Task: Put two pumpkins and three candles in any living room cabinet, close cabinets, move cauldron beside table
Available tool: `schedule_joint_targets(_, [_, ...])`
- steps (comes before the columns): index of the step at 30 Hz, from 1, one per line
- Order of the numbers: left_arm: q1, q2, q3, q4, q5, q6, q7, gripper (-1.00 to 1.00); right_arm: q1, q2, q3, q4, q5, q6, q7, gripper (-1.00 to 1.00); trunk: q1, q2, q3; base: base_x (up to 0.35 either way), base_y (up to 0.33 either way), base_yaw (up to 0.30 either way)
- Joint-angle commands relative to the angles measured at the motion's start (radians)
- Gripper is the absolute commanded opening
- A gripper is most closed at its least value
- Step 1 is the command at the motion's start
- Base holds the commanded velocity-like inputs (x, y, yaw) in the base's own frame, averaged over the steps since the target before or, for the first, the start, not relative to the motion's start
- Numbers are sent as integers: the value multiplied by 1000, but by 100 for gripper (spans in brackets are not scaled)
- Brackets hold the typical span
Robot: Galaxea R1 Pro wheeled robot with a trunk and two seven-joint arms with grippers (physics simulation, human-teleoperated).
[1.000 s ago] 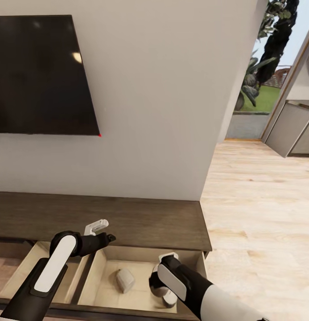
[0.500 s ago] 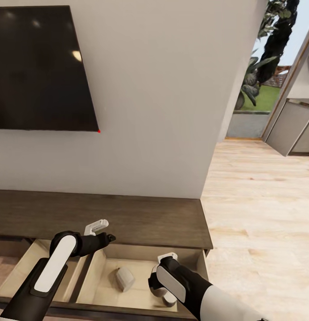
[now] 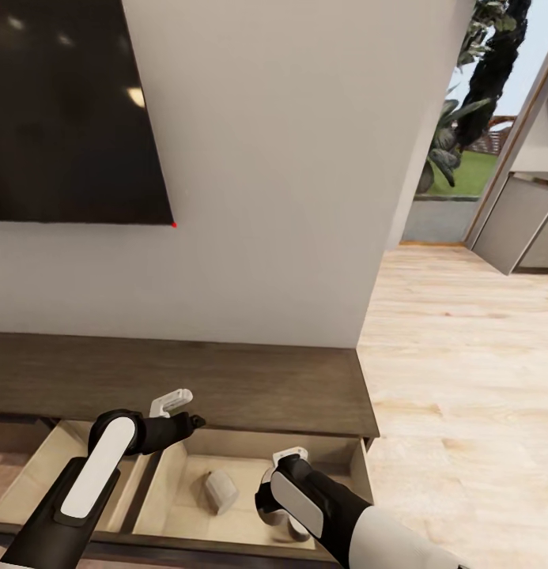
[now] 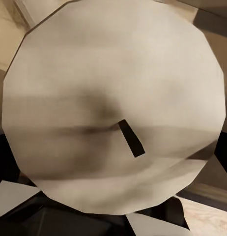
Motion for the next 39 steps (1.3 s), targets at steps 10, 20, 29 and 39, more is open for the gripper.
schedule_joint_targets(10, [-1,0,-2,-1,10,1,10,100,-1,1,5,-2,-7,-5,-10,-100,38,-71,-32,0,0,0])
schedule_joint_targets(20, [-1,1,-2,-2,10,1,10,100,-1,1,11,-2,-7,-38,-10,-100,77,-141,-64,0,0,0])
schedule_joint_targets(29, [8,4,-2,-35,28,4,10,100,-1,1,11,-7,-7,-53,-10,-100,111,-204,-92,0,0,0])
schedule_joint_targets(39, [21,11,-19,-62,130,5,10,100,-1,3,11,-8,-7,-64,-10,-100,150,-274,-123,0,0,0])
